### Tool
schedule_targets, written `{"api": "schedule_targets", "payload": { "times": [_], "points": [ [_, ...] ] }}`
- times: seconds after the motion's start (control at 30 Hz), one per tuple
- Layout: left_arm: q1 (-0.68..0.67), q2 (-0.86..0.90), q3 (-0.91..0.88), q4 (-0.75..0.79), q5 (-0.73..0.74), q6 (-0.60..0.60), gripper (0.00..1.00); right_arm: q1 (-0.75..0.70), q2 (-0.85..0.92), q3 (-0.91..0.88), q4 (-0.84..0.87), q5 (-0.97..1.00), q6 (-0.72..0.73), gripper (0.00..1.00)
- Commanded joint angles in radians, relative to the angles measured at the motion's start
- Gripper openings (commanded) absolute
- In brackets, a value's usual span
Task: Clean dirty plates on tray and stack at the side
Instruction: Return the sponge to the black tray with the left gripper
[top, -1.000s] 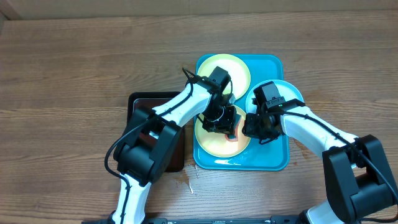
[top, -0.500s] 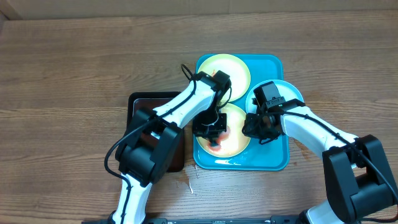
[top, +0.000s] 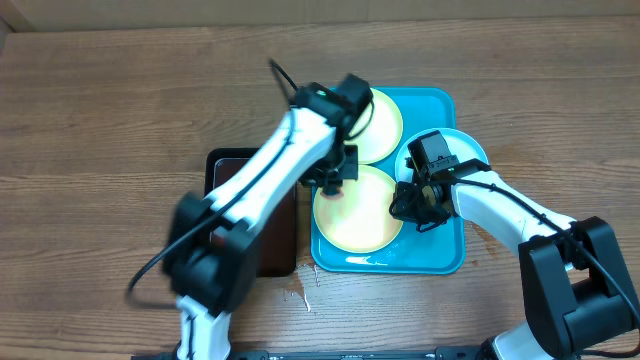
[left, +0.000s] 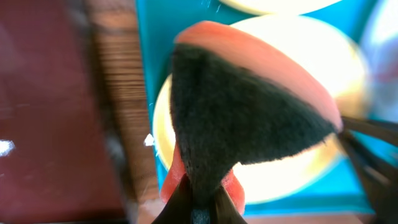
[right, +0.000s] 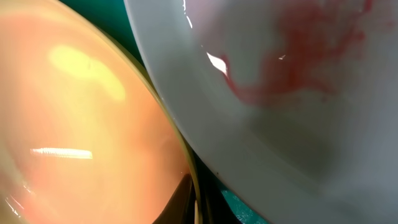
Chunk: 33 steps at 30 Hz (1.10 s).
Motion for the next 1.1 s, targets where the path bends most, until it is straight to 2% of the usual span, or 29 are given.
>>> {"api": "schedule_targets", "payload": {
  "times": [0.0, 0.17, 0.23, 0.33, 0.53, 0.63, 0.8, 0.87, 0.93, 1.0, 1.07],
  "points": [
    [0.087, -0.268, 0.040, -0.034, 0.000, 0.055, 0.04, 0.003, 0.051, -0.014, 0.004, 0.073, -0.002, 0.04],
    [0.219, -0.378, 0.040, -0.163, -0.133, 0.055, 0.04, 0.003, 0.051, -0.014, 0.006, 0.072, -0.002, 0.04],
    [0.267, -0.378, 0.028, -0.211, -0.146, 0.059, 0.04, 0.003, 0.051, -0.014, 0.010, 0.073, -0.002, 0.04],
    [0.318, -0.378, -0.059, -0.206, -0.145, 0.070, 0.04, 0.003, 0.051, -0.014, 0.011, 0.073, -0.002, 0.04],
    [0.346, -0.378, -0.401, 0.034, -0.065, 0.062, 0.04, 0.003, 0.051, -0.014, 0.012, 0.080, -0.002, 0.04],
    [0.347, -0.378, -0.554, 0.166, -0.058, 0.018, 0.04, 0.003, 0.051, -0.014, 0.014, 0.080, -0.002, 0.04],
    [0.346, -0.377, -0.712, 0.331, -0.056, 0.006, 0.05, 0.003, 0.051, -0.014, 0.010, 0.081, -0.003, 0.04],
    [0.346, -0.377, -0.720, 0.339, -0.057, 0.007, 0.13, 0.003, 0.051, -0.011, 0.003, 0.081, -0.002, 0.04],
    [0.347, -0.378, -0.711, 0.336, -0.058, 0.020, 0.33, 0.003, 0.047, -0.001, -0.014, 0.081, -0.003, 0.04],
    [0.348, -0.378, -0.688, 0.319, -0.042, 0.038, 0.49, 0.003, 0.035, 0.018, -0.045, 0.081, -0.019, 0.04],
    [0.354, -0.378, -0.647, 0.279, -0.022, 0.044, 0.55, 0.003, 0.015, 0.046, -0.091, 0.094, -0.030, 0.04]
  ]
}}
